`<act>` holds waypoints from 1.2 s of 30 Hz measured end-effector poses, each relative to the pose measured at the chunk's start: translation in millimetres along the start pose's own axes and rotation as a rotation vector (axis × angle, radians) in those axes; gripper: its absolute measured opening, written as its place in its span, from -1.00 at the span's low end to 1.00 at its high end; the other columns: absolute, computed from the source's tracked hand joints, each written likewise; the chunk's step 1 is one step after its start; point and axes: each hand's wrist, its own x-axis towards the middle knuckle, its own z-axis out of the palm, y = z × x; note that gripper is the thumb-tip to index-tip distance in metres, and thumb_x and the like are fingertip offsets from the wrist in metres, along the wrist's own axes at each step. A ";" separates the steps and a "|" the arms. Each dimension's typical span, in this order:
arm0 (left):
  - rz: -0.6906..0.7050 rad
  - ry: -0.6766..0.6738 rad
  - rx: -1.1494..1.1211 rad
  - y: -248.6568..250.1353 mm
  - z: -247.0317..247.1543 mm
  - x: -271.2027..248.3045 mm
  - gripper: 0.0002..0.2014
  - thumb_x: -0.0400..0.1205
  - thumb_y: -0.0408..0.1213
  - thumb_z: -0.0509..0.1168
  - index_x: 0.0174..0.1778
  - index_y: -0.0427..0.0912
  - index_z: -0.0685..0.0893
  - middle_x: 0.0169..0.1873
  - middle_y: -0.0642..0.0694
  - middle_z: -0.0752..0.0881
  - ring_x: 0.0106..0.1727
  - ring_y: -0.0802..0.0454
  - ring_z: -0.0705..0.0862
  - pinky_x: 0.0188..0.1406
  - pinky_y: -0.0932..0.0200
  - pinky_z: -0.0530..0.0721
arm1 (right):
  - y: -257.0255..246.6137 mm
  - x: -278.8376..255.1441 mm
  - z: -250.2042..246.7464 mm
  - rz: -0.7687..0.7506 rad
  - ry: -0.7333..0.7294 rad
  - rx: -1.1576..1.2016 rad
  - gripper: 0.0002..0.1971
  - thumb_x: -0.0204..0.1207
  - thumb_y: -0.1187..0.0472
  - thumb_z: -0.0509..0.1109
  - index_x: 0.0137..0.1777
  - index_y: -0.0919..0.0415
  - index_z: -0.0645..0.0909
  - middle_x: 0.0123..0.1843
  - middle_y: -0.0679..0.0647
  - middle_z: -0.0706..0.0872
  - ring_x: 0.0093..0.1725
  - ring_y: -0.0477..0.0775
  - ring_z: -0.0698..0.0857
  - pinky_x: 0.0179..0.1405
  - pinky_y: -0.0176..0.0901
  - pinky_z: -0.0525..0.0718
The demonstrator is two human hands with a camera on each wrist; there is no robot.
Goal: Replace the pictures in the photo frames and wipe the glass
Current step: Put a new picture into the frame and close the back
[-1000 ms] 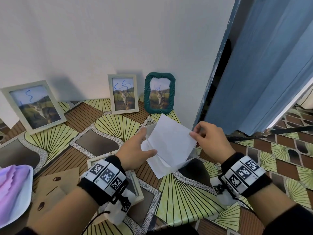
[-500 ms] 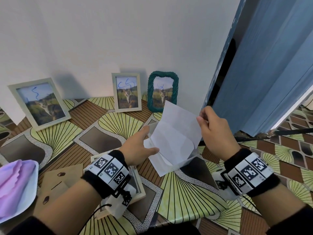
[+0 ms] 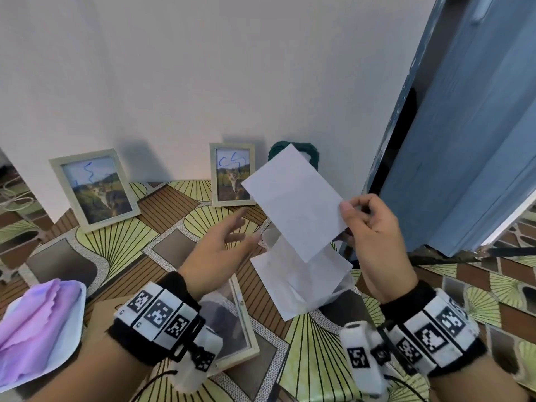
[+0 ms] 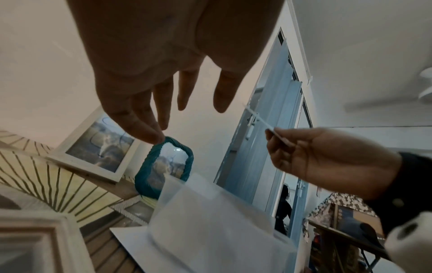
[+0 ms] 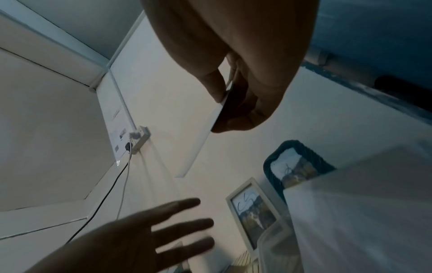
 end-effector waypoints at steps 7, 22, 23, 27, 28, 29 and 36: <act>0.018 0.047 0.019 -11.2 -42.3 -45.2 -0.50 0.69 -0.27 0.32 0.54 0.17 0.45 0.27 0.17 0.67 0.23 0.36 0.65 0.15 0.41 0.64 | 19.7 -35.3 27.6 0.122 -0.133 0.076 -0.90 0.62 0.24 0.42 0.01 0.05 0.56 -0.12 0.20 0.86 -0.10 0.16 0.82 -0.04 0.13 0.76; -0.180 -0.394 1.002 -106.7 -54.9 -126.3 -0.06 0.48 0.57 -0.29 0.68 0.13 -0.34 0.63 0.29 -0.38 0.68 0.19 -0.30 0.63 -0.20 -0.03 | 57.4 -82.2 72.5 -0.211 -0.563 -0.775 -0.66 0.59 0.20 0.39 0.36 0.11 0.64 0.03 -0.11 0.66 -0.06 -0.12 0.63 0.03 -0.24 0.54; -0.182 -0.393 0.983 -106.7 -56.3 -125.8 -0.04 0.45 0.60 -0.28 0.68 0.15 -0.34 0.61 0.31 -0.37 0.67 0.20 -0.31 0.63 -0.22 -0.04 | 58.2 -82.5 74.9 -0.226 -0.594 -0.814 -0.63 0.59 0.16 0.40 0.39 0.10 0.62 -0.03 -0.17 0.60 -0.07 -0.18 0.55 -0.02 -0.33 0.44; -0.208 -0.425 0.921 -104.7 -60.9 -122.8 -0.04 0.42 0.61 -0.16 0.65 0.24 -0.34 0.59 0.38 -0.34 0.67 0.22 -0.29 0.62 -0.28 -0.08 | 56.8 -81.0 83.6 -0.205 -0.734 -0.949 -0.60 0.58 0.11 0.36 0.41 0.15 0.59 -0.12 -0.15 0.57 -0.08 -0.13 0.49 -0.09 -0.24 0.40; -0.216 -0.432 0.912 -103.9 -61.4 -122.3 -0.04 0.45 0.59 -0.10 0.66 0.23 -0.31 0.60 0.38 -0.33 0.68 0.21 -0.27 0.62 -0.29 -0.09 | 55.7 -79.7 85.5 -0.193 -0.764 -0.969 -0.60 0.59 0.11 0.35 0.41 0.16 0.59 -0.14 -0.12 0.57 -0.08 -0.10 0.50 -0.10 -0.22 0.42; -0.225 -0.436 0.901 -102.6 -61.8 -121.5 -0.05 0.48 0.55 -0.04 0.68 0.22 -0.28 0.61 0.38 -0.31 0.69 0.20 -0.25 0.62 -0.29 -0.09 | 54.6 -78.0 87.4 -0.181 -0.792 -0.981 -0.57 0.59 0.10 0.36 0.44 0.16 0.56 -0.14 -0.12 0.57 -0.07 -0.10 0.50 -0.10 -0.22 0.41; -0.234 -0.435 0.863 -97.8 -66.7 -120.2 -0.06 0.54 0.44 0.13 0.72 0.17 -0.17 0.66 0.35 -0.21 0.70 0.23 -0.19 0.65 -0.28 -0.03 | 54.8 -68.3 102.6 -0.077 -0.950 -1.100 -0.38 0.58 0.01 0.39 0.63 0.07 0.37 0.41 0.02 0.61 0.40 0.07 0.53 0.31 -0.12 0.47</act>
